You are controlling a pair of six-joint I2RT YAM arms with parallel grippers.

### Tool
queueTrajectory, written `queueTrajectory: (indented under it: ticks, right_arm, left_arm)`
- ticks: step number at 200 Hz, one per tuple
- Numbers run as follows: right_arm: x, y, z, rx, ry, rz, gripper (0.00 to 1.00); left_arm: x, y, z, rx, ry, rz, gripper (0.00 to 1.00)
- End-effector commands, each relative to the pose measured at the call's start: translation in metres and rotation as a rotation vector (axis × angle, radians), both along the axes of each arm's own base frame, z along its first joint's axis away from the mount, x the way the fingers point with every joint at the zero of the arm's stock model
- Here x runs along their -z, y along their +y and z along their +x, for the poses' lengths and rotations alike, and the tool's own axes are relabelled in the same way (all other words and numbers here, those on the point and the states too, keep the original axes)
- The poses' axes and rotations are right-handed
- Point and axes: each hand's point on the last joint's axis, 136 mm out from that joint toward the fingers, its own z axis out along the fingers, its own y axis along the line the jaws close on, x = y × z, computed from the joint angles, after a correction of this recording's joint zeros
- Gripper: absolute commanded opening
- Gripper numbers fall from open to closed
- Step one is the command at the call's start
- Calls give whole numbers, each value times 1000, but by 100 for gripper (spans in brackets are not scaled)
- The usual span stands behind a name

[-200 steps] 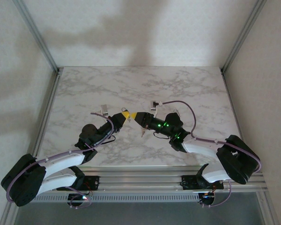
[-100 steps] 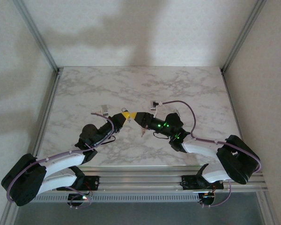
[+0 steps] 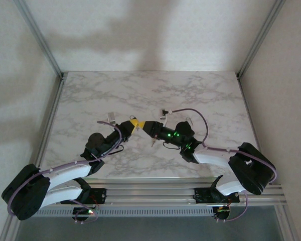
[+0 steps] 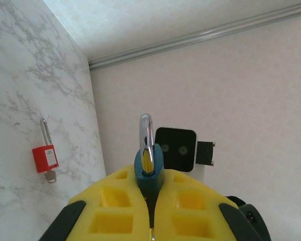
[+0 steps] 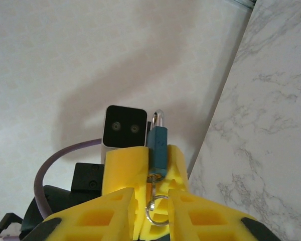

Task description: Lock with the key

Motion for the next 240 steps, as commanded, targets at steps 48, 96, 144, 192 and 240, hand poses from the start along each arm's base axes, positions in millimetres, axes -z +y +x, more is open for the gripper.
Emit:
queueTrajectory:
  ticks: [48, 96, 144, 192, 240]
  right_arm:
    - [-9, 5, -3, -9, -32, 34, 23]
    - [-6, 8, -3, -21, -23, 31, 21]
    - [-6, 8, -1, -14, -26, 32, 20]
    - [-10, 12, 1, -19, -30, 36, 18]
    - [-4, 11, 2, -9, -21, 25, 13]
  left_arm:
    - [-10, -3, -3, 16, -22, -42, 0]
    - [-10, -2, -3, 7, -25, -43, 0]
    - [-9, -5, -3, 23, -20, -50, 0]
    - [-8, -7, -5, 35, -22, -49, 0]
    - [-9, -6, -6, 31, -27, -47, 0]
